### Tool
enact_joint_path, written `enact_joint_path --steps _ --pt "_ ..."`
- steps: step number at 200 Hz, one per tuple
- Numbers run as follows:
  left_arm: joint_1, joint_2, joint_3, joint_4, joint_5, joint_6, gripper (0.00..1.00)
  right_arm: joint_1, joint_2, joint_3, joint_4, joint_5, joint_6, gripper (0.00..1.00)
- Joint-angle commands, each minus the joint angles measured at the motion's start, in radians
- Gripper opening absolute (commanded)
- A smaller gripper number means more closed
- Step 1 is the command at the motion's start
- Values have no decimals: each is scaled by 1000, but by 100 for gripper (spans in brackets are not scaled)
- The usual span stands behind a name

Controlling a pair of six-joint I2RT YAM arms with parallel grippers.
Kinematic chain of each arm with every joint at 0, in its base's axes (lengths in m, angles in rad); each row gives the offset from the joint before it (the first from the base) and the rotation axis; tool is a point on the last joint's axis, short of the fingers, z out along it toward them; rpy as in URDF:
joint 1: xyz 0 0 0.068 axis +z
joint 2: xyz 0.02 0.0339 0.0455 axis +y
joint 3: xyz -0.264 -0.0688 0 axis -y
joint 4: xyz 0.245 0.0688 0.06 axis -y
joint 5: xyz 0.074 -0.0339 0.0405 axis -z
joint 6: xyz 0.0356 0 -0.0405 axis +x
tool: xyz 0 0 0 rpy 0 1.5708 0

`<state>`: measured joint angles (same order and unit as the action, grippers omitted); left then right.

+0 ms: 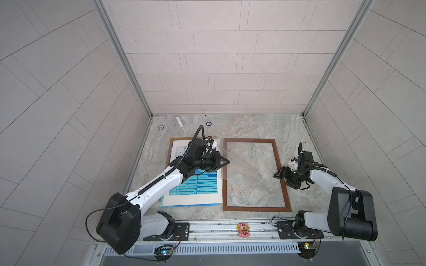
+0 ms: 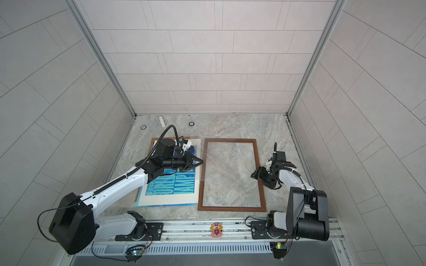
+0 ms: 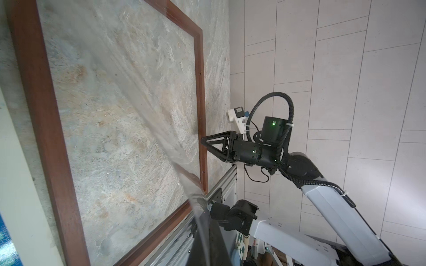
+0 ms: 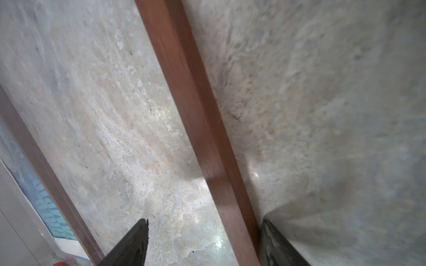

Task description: Put the photo into the frame

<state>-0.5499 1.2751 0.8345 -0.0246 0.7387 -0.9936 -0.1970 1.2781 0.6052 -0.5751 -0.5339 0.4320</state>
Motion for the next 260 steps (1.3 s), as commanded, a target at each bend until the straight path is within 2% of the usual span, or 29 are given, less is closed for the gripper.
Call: enact_joint_path --steps 1,25,50,80,98,117,150,172,191,209,221,247,260 --pt "5 37 124 28 -5 -5 0 4 -85 8 -54 35 5 77" --pt "3 122 298 35 -28 -9 0 -6 -152 8 -52 31 23 80" --pt "-2 259 559 58 -27 -5 0 -70 -179 -22 -4 -73 90 80" --pt "-33 445 885 68 26 -9 0 -230 -223 -66 30 -179 118 80" --pt "-51 486 965 98 57 1 0 -324 -250 -119 92 -233 169 80" --pt "-62 455 887 192 88 5 0 -398 -256 -167 168 -273 221 80" --pt "-97 372 532 359 51 -16 0 -502 -249 -186 187 -281 232 80" --pt "-159 357 349 304 -52 34 0 -551 -226 -204 210 -281 248 80" --pt "-190 375 225 326 -112 14 0 -555 -183 -210 213 -301 237 79" --pt "-201 418 112 472 -124 -89 0 -554 -139 -222 195 -335 204 80" --pt "-208 417 34 561 -169 -140 0 -554 -117 -230 170 -375 156 79" --pt "-211 391 -40 557 -239 -163 0 -551 -105 -237 26 -402 30 80" --pt "-211 404 -54 583 -234 -204 0 -522 -129 -258 41 -427 55 80"
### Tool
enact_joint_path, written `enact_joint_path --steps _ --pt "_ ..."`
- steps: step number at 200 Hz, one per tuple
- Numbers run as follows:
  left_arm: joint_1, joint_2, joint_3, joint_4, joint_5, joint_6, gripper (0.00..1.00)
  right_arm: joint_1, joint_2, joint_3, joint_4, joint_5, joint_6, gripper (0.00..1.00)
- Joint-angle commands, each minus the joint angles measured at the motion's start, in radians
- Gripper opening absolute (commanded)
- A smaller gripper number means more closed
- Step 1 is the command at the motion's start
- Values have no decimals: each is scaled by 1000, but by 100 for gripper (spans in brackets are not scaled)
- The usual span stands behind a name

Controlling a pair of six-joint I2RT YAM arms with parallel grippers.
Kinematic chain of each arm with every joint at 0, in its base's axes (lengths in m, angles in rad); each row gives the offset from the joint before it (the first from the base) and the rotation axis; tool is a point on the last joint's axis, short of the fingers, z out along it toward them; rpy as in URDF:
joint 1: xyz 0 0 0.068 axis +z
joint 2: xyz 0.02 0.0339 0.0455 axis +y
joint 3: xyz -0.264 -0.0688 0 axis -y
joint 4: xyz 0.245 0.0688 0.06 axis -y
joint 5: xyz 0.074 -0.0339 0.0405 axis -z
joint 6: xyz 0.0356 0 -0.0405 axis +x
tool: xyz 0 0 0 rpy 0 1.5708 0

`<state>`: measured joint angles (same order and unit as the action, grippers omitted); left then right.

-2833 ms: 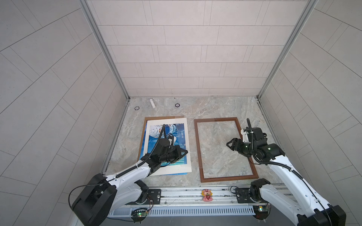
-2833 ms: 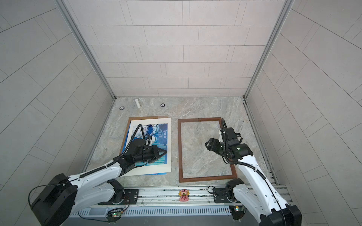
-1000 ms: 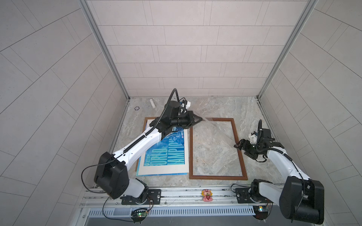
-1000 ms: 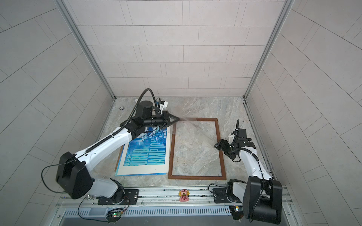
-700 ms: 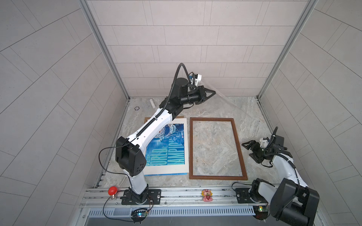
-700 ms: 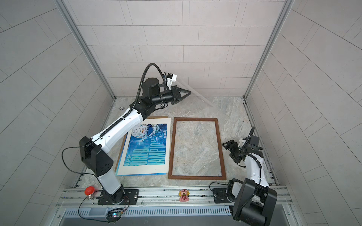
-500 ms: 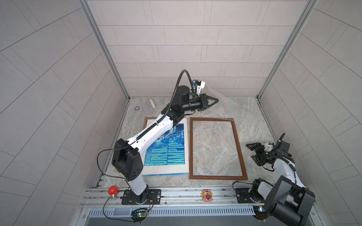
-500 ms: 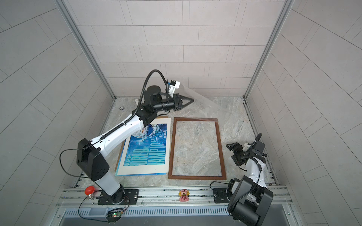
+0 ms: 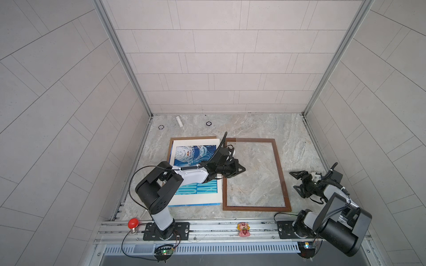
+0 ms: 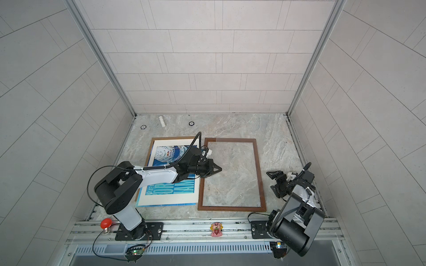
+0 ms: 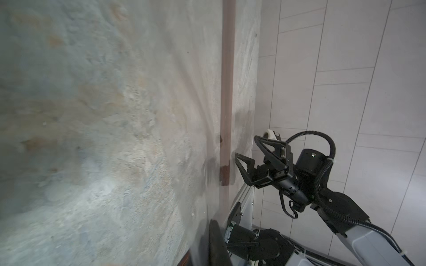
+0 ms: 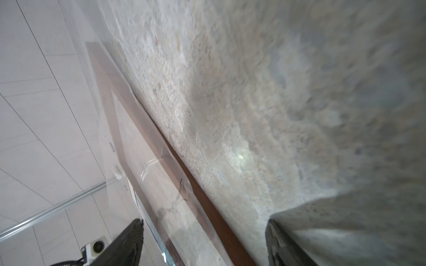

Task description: Put the photo into the frame

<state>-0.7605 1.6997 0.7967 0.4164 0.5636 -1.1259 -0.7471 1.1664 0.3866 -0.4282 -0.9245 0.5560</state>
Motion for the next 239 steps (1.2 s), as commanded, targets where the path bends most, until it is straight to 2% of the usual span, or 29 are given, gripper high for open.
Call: enact_joint_path --steps 1,19,48,66,80,120,154,186,239 --pt "0 -19 -14 146 -57 -75 0 30 -20 -41 -106 -36 -66 80" --pt "0 13 3 165 -39 -118 0 40 -74 -44 -148 -5 -76 81" --pt "0 22 15 88 -84 -94 0 60 -155 -68 -159 9 -61 82" --pt "-1 68 43 107 -42 -102 0 64 -184 -89 -88 7 -13 81" --pt "-3 88 45 126 -32 -113 0 64 -191 -98 -37 2 19 80" --pt "-12 116 65 89 -1 -89 0 64 -161 -73 -48 -18 27 74" --pt "-21 111 60 79 4 -91 0 64 -174 -71 25 -37 68 65" --pt "-22 98 55 55 -2 -88 0 65 -183 -55 44 -56 69 50" --pt "-22 82 88 -51 7 -42 0 66 -227 -82 88 -46 52 37"
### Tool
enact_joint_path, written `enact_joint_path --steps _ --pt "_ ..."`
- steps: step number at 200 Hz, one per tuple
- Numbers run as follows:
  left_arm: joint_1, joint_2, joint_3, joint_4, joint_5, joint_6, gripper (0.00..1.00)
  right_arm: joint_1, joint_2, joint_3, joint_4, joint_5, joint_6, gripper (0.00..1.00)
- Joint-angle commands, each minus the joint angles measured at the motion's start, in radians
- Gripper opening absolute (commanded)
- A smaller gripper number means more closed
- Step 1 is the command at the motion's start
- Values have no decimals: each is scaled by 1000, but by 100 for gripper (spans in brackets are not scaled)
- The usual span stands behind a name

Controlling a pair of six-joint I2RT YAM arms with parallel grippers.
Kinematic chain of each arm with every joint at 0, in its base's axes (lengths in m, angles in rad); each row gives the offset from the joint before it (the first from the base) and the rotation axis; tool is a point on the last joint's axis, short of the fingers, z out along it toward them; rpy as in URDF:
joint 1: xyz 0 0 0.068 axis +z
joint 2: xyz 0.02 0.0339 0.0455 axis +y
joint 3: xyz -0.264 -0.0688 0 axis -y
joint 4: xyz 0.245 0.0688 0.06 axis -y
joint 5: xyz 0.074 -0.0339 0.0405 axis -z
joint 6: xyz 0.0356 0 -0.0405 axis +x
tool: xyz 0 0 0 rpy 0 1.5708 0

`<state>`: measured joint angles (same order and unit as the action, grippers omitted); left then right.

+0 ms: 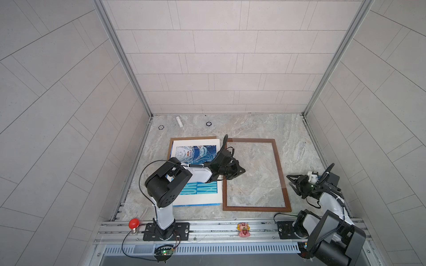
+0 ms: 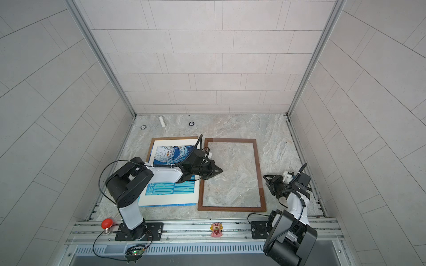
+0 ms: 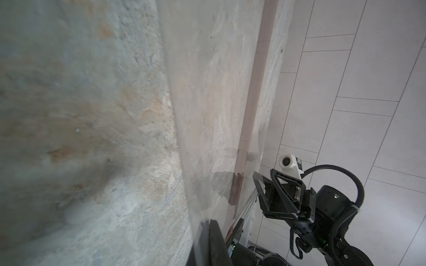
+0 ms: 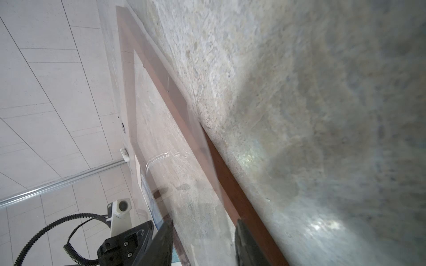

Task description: Put the photo into the frame

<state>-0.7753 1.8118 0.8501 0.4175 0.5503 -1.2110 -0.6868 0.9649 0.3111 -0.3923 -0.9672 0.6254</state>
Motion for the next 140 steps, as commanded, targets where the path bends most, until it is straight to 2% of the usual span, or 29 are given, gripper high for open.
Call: enact_joint_path --steps 1,22,43,76,84,92,114,140 --pt "-7 -31 36 -53 20 44 0 5 -25 -7 56 -2 -18 37" --pt "-7 -44 43 -90 41 65 0 14 -21 -12 101 26 -17 34" --pt "-8 -60 38 -117 57 82 0 56 -6 0 113 27 -5 22" --pt "-9 -81 22 -105 85 74 0 120 -18 11 62 44 -10 13" --pt "-8 -91 11 -102 82 71 0 125 -27 11 39 42 -19 8" --pt "-8 -105 -5 -101 71 66 0 124 -38 13 -3 45 -39 0" --pt "-8 -139 -58 -59 25 38 0 141 -68 11 -86 48 -77 0" --pt "-9 -130 -64 -46 50 35 0 174 -99 16 -138 58 -58 0"
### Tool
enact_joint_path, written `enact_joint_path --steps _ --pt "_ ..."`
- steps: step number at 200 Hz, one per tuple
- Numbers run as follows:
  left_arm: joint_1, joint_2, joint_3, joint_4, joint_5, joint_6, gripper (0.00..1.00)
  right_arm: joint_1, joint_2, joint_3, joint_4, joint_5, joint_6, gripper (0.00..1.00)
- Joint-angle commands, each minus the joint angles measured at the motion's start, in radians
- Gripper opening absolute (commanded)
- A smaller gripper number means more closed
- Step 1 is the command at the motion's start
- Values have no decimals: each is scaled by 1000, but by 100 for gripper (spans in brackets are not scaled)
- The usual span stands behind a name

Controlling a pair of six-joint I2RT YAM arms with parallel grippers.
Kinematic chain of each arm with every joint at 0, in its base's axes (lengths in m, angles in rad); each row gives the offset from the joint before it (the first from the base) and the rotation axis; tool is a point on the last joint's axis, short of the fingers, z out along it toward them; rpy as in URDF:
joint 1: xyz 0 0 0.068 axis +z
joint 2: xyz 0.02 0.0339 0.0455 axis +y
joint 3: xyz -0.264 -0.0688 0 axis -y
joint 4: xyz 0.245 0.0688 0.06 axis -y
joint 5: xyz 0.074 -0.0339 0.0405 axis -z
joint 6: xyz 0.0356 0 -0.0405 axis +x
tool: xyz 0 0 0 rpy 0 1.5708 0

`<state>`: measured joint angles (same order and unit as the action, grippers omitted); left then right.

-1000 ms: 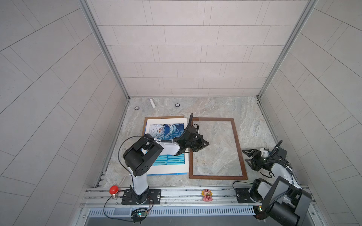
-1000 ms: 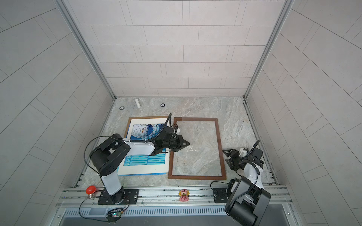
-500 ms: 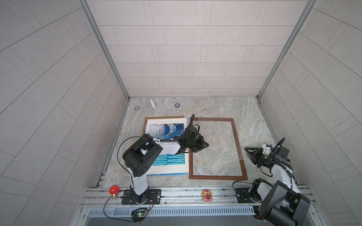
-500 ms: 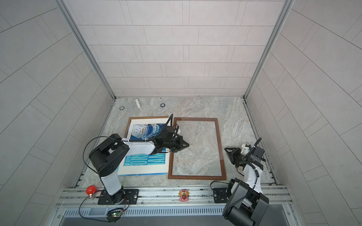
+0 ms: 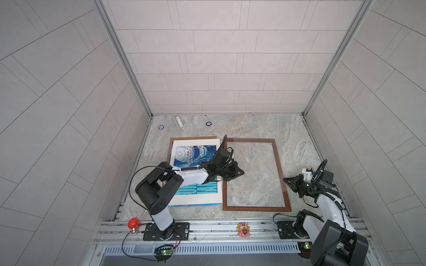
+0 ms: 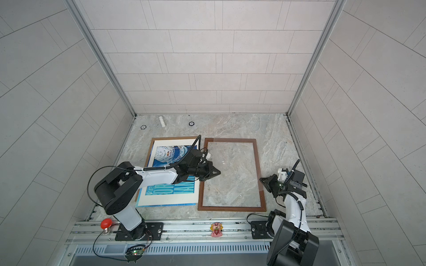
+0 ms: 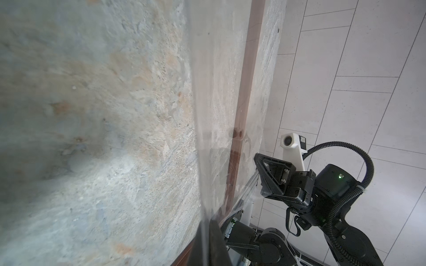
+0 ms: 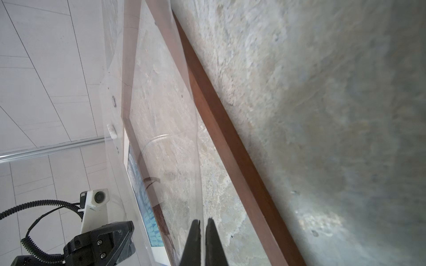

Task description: Put the photo into the frame

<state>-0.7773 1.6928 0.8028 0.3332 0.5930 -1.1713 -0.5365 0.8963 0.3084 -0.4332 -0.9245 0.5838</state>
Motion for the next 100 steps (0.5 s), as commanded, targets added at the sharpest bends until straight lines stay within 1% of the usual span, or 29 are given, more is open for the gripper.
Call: enact_joint_path --steps 1,23,55,71,100 --pt "-6 -10 -17 39 9 -5 0 24 -32 18 -100 15 -16 0" --pt "-7 -17 -38 49 15 3 0 43 -54 19 -169 -2 -36 0" --pt "-7 -26 -69 38 24 38 0 77 -72 -8 -178 0 -43 0" --pt "-7 -40 -83 19 2 60 0 83 -68 7 -197 14 -63 0" --pt "-7 -67 -110 1 -47 70 0 96 -48 11 -187 26 -58 0"
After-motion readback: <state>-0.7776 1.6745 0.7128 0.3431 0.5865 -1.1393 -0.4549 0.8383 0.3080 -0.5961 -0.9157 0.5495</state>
